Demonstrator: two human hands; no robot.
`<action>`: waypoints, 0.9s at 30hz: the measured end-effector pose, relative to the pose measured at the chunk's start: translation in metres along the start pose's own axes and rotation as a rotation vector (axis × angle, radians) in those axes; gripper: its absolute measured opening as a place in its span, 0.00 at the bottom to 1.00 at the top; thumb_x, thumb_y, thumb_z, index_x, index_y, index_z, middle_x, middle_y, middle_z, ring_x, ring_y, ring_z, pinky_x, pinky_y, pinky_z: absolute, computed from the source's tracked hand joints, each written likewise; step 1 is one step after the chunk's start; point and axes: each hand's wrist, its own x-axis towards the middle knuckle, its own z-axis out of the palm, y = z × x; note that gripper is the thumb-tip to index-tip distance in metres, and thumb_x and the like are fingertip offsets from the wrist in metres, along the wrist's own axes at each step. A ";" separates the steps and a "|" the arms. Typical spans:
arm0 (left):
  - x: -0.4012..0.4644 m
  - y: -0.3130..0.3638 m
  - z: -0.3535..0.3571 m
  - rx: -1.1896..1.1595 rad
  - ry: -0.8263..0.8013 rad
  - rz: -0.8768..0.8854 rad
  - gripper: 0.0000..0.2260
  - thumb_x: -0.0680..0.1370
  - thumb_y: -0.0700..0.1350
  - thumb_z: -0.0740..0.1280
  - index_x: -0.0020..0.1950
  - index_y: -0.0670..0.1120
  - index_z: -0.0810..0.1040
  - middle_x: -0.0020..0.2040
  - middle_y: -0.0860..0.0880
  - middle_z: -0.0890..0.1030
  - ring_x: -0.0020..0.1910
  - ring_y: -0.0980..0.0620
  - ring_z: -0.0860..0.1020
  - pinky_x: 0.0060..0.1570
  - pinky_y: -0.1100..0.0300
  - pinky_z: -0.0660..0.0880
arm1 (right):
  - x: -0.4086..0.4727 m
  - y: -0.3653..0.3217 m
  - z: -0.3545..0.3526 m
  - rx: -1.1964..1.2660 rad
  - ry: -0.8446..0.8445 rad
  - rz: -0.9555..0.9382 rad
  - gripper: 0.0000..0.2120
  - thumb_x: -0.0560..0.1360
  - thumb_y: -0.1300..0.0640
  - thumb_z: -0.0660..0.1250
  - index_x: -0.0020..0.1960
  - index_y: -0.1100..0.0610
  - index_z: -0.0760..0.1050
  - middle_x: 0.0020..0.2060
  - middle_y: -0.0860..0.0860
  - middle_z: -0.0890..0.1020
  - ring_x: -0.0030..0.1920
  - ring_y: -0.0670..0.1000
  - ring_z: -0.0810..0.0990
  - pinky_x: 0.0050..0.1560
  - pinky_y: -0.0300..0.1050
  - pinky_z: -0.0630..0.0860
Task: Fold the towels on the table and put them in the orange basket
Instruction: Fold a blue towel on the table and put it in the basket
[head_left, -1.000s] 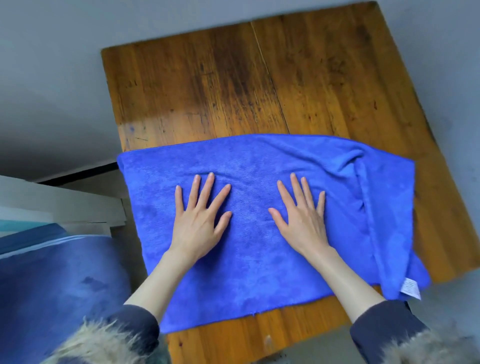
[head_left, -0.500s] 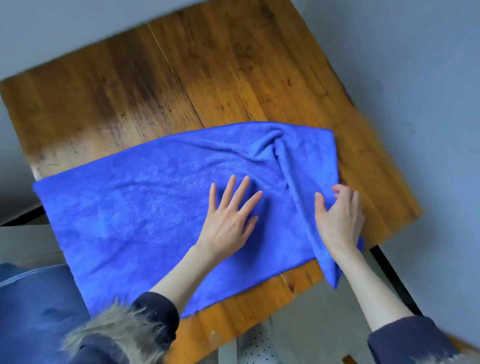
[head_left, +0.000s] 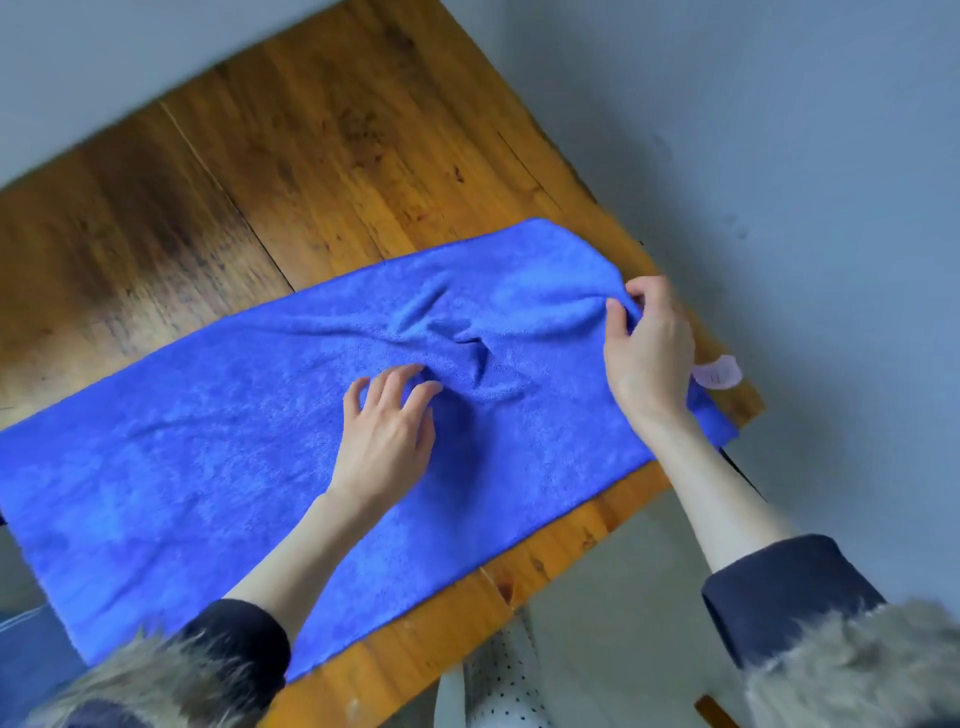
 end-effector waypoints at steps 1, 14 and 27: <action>0.007 0.003 -0.005 -0.019 0.024 -0.011 0.12 0.72 0.33 0.66 0.54 0.41 0.78 0.58 0.40 0.77 0.54 0.40 0.77 0.55 0.43 0.69 | -0.001 -0.004 -0.001 0.028 -0.053 -0.097 0.09 0.76 0.62 0.62 0.55 0.63 0.74 0.51 0.58 0.78 0.51 0.59 0.76 0.47 0.47 0.68; 0.132 0.081 0.002 0.215 -0.267 0.656 0.31 0.73 0.30 0.55 0.74 0.52 0.60 0.77 0.51 0.51 0.76 0.48 0.44 0.72 0.54 0.44 | -0.049 0.042 -0.008 -0.201 -0.270 -0.353 0.17 0.68 0.64 0.72 0.56 0.63 0.77 0.57 0.58 0.78 0.54 0.59 0.79 0.56 0.57 0.74; 0.197 0.084 -0.022 0.410 -0.003 0.490 0.09 0.76 0.39 0.61 0.48 0.41 0.80 0.46 0.41 0.80 0.64 0.42 0.71 0.70 0.36 0.43 | 0.006 0.104 -0.037 -0.236 -0.167 -0.022 0.05 0.74 0.64 0.65 0.48 0.63 0.78 0.41 0.58 0.80 0.42 0.60 0.77 0.36 0.45 0.67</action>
